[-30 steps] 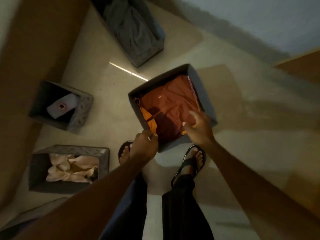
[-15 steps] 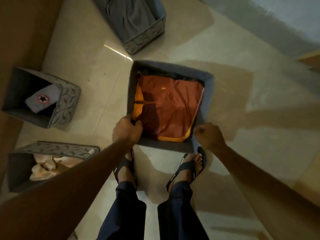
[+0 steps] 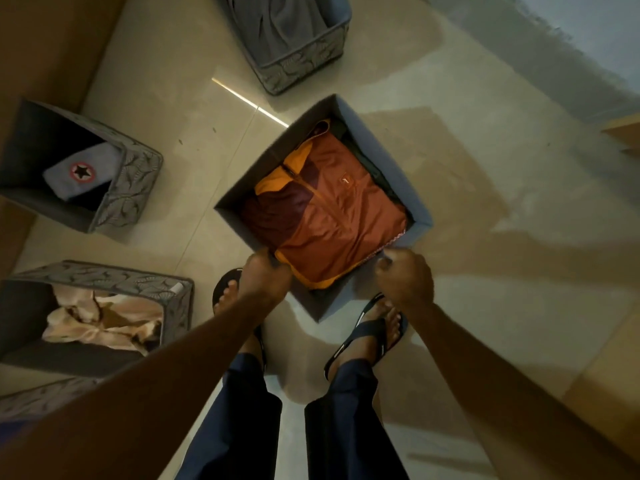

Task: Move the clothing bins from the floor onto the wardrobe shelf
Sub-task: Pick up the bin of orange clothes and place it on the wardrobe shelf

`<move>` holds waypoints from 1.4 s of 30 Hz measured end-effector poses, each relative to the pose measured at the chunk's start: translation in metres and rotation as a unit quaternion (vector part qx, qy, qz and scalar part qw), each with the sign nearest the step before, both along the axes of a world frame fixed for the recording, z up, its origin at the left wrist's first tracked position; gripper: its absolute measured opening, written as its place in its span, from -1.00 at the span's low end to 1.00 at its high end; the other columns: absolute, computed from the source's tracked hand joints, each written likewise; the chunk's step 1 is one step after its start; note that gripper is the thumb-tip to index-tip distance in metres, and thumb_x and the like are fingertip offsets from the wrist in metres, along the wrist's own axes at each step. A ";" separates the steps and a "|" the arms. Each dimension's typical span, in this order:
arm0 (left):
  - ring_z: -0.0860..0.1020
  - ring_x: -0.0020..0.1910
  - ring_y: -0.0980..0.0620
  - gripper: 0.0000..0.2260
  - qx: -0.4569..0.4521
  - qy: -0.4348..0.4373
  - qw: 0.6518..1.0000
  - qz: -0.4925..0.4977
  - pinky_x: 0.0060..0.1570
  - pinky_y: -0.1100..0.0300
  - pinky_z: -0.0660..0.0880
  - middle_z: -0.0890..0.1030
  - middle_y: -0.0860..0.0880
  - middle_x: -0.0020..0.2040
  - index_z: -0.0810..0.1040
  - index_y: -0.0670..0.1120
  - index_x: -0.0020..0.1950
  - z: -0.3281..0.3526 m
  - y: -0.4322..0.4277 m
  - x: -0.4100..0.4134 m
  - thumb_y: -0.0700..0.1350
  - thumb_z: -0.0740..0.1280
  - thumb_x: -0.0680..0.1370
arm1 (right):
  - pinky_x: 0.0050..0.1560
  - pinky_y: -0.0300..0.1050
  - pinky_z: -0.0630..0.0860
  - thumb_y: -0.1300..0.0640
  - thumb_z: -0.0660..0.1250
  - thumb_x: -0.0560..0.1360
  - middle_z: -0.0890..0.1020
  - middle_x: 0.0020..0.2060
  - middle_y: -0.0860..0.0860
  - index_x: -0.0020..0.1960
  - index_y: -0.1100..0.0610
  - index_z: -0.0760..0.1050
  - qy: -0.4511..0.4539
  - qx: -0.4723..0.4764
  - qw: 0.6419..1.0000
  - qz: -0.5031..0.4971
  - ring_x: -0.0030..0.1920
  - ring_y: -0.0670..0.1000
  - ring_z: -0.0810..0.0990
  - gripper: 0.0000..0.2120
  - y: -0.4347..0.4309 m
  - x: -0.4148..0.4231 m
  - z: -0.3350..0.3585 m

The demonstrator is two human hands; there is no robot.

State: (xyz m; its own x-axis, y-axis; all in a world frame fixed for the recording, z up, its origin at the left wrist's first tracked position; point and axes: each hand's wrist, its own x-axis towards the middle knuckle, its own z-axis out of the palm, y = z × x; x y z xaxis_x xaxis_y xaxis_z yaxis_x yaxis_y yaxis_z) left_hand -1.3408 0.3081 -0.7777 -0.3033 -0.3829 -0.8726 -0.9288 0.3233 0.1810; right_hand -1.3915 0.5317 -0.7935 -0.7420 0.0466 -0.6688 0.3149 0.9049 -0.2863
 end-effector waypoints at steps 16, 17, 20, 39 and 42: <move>0.56 0.07 -0.23 -0.78 -0.037 0.045 0.981 -0.186 0.08 0.00 0.49 0.61 -0.20 0.10 0.54 -0.12 0.15 -0.016 -0.043 -0.003 -0.14 0.25 0.54 | 0.05 0.12 0.52 0.20 0.38 0.39 0.13 0.44 0.23 0.22 0.16 0.41 0.112 0.113 0.979 0.127 0.25 0.31 0.40 -0.59 -0.026 -0.062 -0.027; 0.56 0.05 -0.24 -0.81 -0.041 0.046 0.981 -0.182 0.06 -0.01 0.50 0.62 -0.20 0.07 0.54 -0.12 0.11 -0.016 -0.043 -0.006 -0.15 0.24 0.53 | 0.00 0.10 0.53 0.22 0.35 0.41 0.28 0.37 0.24 0.16 0.19 0.46 0.095 0.103 0.982 0.128 0.15 0.31 0.49 -0.67 -0.026 -0.064 -0.030; 0.57 0.03 -0.28 -0.84 -0.050 0.056 0.980 -0.186 0.02 -0.02 0.51 0.63 -0.21 0.05 0.54 -0.07 0.04 -0.007 -0.045 -0.010 -0.14 0.25 0.50 | -0.16 0.02 0.52 0.24 0.28 0.45 0.62 -0.06 0.24 -0.11 0.22 0.56 0.045 0.058 0.986 0.152 -0.08 0.29 0.61 -0.90 -0.017 -0.062 -0.018; 0.60 0.11 -0.18 -0.49 0.004 0.093 0.949 -0.300 0.06 -0.03 0.57 0.59 -0.17 0.25 0.30 0.08 0.49 0.392 -0.037 0.010 -0.03 0.20 0.52 | -0.03 0.02 0.51 0.26 0.19 0.52 0.60 0.14 0.22 0.18 0.22 0.55 0.050 0.002 0.996 -0.078 0.07 0.30 0.58 -0.72 0.025 0.068 0.408; 0.59 0.00 -0.06 -0.45 -0.019 0.154 0.947 -0.280 -0.07 0.12 0.53 0.58 -0.16 0.27 0.25 0.03 0.53 0.458 -0.031 0.004 -0.18 0.24 0.54 | -0.05 0.08 0.54 0.28 0.19 0.51 0.62 0.10 0.24 0.21 0.24 0.53 0.063 -0.020 0.995 -0.081 0.04 0.31 0.58 -0.69 0.034 0.067 0.483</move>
State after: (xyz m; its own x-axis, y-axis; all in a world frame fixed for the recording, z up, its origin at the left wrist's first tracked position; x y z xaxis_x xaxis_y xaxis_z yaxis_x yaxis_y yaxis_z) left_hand -1.3368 0.2767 -0.3193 -0.7060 -0.1152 -0.6988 -0.5145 0.7615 0.3942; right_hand -1.3244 0.5657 -0.3104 -0.8048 0.1473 -0.5749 0.4146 0.8327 -0.3671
